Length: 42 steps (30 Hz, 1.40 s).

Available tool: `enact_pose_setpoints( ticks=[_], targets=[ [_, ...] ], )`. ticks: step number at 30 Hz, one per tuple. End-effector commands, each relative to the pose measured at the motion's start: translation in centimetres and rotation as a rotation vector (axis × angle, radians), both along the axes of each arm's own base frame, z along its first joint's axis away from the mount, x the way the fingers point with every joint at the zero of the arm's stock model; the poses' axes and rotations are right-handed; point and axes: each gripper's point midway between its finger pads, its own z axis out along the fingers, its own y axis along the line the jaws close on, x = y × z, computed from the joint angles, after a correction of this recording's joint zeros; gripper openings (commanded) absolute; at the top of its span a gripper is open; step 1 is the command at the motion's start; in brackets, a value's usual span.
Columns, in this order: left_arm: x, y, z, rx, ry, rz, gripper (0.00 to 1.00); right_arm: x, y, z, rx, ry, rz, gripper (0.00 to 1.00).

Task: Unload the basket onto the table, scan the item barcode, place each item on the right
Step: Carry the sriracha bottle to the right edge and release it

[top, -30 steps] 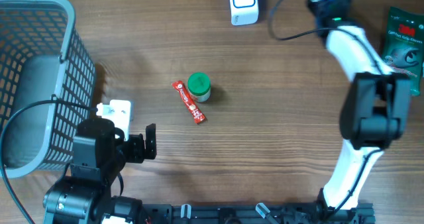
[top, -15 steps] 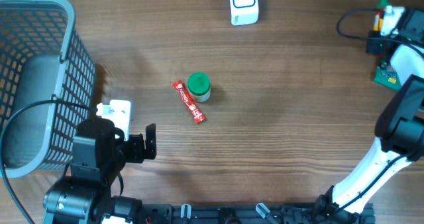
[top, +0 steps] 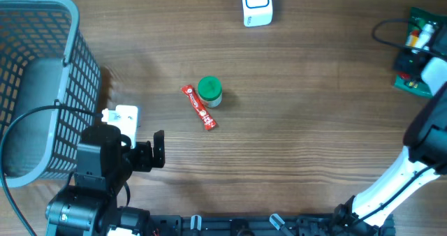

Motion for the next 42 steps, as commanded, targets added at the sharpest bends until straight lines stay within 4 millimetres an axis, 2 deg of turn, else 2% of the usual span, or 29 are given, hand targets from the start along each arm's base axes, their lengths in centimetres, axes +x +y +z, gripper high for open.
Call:
enact_pose_setpoints(
  ticks=[1,6,8,11,15,17,19,20,21,23,25,31,33,34,35,39,42],
  targets=[
    [-0.1,-0.2,-0.1,-0.010,-0.001,-0.002,1.00,-2.3,-4.4,3.4,-0.018,-0.072,-0.158,0.41],
    [-0.1,-0.2,-0.1,-0.010,-0.001,-0.002,1.00,-6.7,-7.8,2.3,0.011,-0.033,-0.259,0.42],
    [-0.1,-0.2,-0.1,-0.010,-0.001,-0.002,1.00,-7.6,-8.5,2.0,0.016,-0.029,-0.280,0.45],
    [-0.1,-0.2,-0.1,-0.010,-0.001,-0.002,1.00,-8.1,-8.6,1.7,0.052,-0.042,-0.277,0.48],
    [-0.1,-0.2,-0.1,-0.010,-0.001,-0.002,1.00,-8.8,-7.7,0.7,0.097,-0.018,-0.267,0.49],
    [-0.1,-0.2,-0.1,-0.010,-0.001,-0.002,1.00,-9.1,-7.3,0.1,0.108,-0.005,-0.268,0.57],
    [-0.1,-0.2,-0.1,-0.010,-0.001,-0.002,1.00,-9.3,-7.0,-0.2,0.121,0.002,-0.264,0.90],
    [-0.1,-0.2,-0.1,-0.010,-0.001,-0.002,1.00,-9.1,-6.8,-0.1,0.131,-0.006,-0.256,1.00],
    [-0.1,-0.2,-0.1,-0.010,-0.001,-0.002,1.00,-8.7,-6.5,0.4,0.149,-0.027,-0.244,1.00],
    [-0.1,-0.2,-0.1,-0.010,-0.001,-0.002,1.00,-8.0,-6.1,2.1,0.181,-0.081,-0.247,1.00],
    [-0.1,-0.2,-0.1,-0.010,-0.001,-0.002,1.00,-7.2,-5.8,4.9,0.196,-0.156,-0.249,1.00],
    [-0.1,-0.2,-0.1,-0.010,-0.001,-0.002,1.00,-6.1,-4.7,17.9,0.179,-0.471,-0.273,1.00],
    [-0.1,-0.2,-0.1,-0.010,-0.001,-0.002,1.00,-6.4,-3.9,21.5,0.192,-0.557,-0.291,1.00],
    [-0.1,-0.2,-0.1,-0.010,-0.001,-0.002,1.00,-6.8,-2.8,24.3,0.217,-0.625,-0.301,1.00],
    [-0.1,-0.2,-0.1,-0.010,-0.001,-0.002,1.00,-6.9,-1.9,25.6,0.235,-0.653,-0.302,1.00],
    [-0.1,-0.2,-0.1,-0.010,-0.001,-0.002,1.00,-7.3,1.6,27.9,0.333,-0.690,-0.332,1.00],
    [-0.1,-0.2,-0.1,-0.010,-0.001,-0.002,1.00,-7.1,5.1,27.3,0.496,-0.663,-0.413,1.00]
  ],
)
